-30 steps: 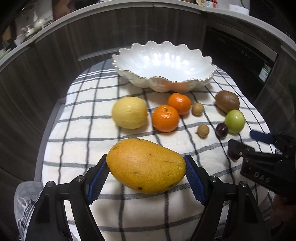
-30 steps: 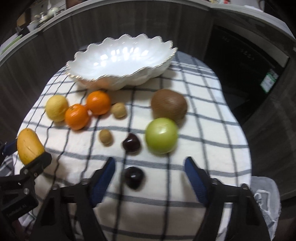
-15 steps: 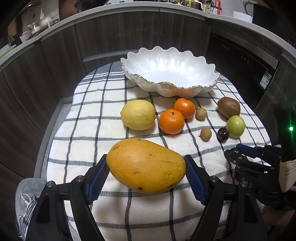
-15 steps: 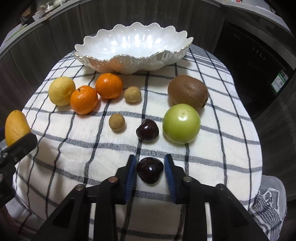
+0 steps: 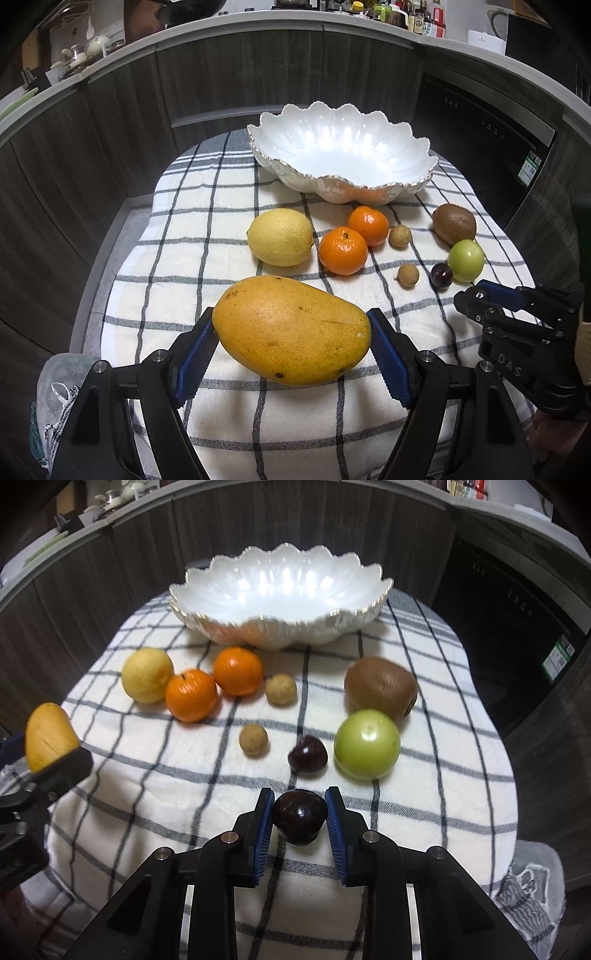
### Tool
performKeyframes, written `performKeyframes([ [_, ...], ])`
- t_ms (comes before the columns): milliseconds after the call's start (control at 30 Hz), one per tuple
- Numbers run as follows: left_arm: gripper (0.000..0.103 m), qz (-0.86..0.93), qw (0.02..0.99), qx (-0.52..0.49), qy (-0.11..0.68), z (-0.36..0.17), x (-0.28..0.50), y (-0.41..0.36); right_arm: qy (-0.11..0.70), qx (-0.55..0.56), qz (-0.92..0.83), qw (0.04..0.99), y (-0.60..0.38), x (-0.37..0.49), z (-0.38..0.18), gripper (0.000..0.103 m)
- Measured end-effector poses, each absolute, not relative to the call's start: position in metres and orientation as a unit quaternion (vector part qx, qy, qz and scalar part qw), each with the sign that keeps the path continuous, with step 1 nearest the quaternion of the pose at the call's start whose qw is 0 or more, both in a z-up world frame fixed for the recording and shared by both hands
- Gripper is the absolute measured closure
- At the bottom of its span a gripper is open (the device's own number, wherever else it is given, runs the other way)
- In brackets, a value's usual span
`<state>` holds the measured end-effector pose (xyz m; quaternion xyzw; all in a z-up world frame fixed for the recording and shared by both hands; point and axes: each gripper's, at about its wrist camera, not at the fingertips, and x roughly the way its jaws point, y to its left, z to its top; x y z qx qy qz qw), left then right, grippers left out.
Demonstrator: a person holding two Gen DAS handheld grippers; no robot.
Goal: Organize fruits
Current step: 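Close the left gripper on the mango while the right gripper grasps the dark plum, then carry the mango and plum over the white bowl and release both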
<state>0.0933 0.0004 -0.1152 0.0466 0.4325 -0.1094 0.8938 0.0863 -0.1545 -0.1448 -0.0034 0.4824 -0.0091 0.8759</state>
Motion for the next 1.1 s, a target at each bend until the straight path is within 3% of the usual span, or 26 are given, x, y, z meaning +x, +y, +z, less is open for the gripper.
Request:
performKeyframes([
  [700, 0.024, -0.116, 0.930, 0.034, 0.347, -0.036, 0.174, -0.026, 0.390, -0.002, 0.014, 0.921, -0.171, 0.153, -0.054, 0.074],
  [1100, 0.024, -0.109, 0.933, 0.037, 0.340, -0.036, 0.254, -0.049, 0.374, 0.018, -0.011, 0.927, -0.199, 0.228, -0.039, 0.074],
])
